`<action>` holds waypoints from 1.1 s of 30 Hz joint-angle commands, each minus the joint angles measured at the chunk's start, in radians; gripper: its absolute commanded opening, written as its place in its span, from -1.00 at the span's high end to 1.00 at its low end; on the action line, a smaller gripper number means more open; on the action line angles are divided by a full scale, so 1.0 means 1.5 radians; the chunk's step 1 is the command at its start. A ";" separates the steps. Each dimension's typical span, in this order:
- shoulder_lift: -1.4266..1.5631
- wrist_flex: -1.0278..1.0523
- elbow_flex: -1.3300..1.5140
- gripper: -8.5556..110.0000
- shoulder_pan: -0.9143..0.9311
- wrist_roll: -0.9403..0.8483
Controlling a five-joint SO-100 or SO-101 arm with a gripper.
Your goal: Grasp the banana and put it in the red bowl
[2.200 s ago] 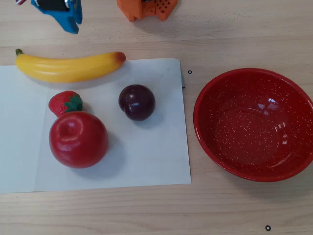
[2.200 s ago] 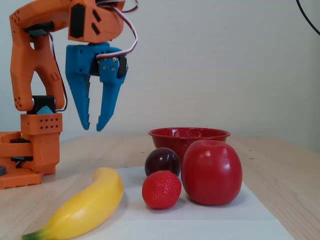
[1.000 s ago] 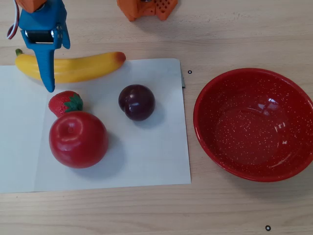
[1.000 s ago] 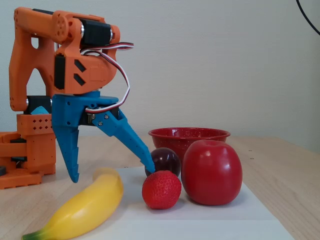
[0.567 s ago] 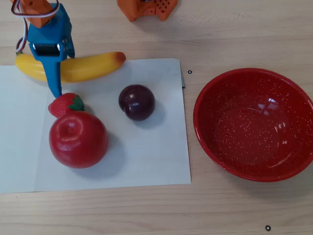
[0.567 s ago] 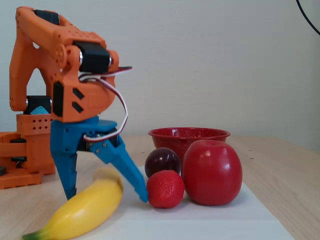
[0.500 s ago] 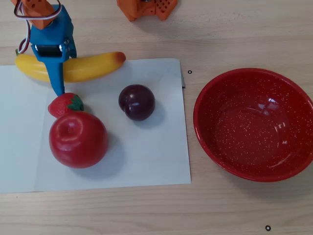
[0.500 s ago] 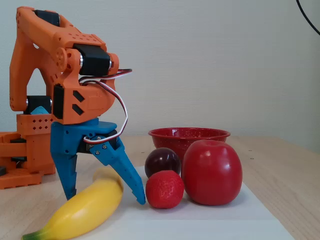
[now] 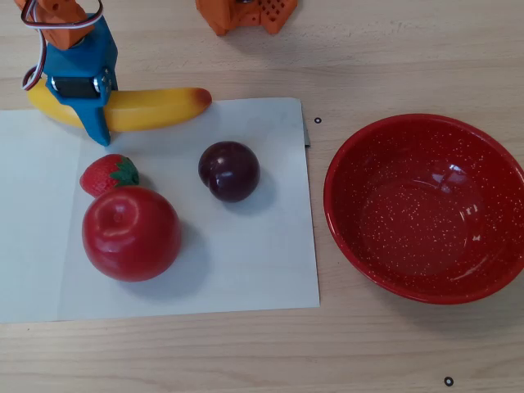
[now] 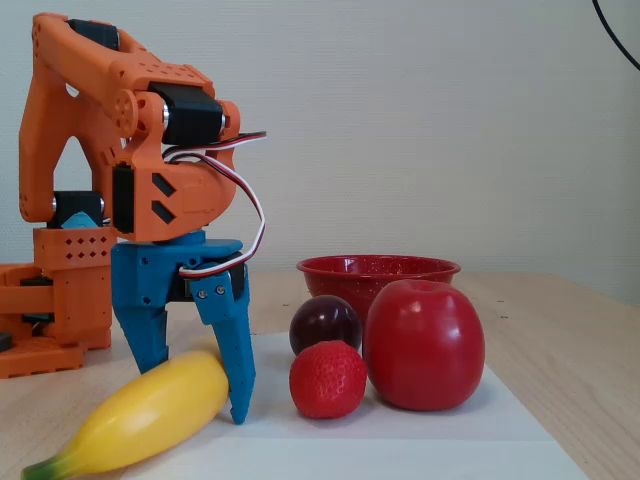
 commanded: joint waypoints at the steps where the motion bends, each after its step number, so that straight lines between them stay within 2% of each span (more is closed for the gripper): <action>1: 0.045 0.021 -0.018 0.85 -0.004 0.003; 20: 0.159 0.399 -0.284 0.85 0.022 -0.046; 27: 0.174 0.538 -0.437 0.85 0.105 -0.116; 33: 0.221 0.542 -0.493 0.85 0.231 -0.197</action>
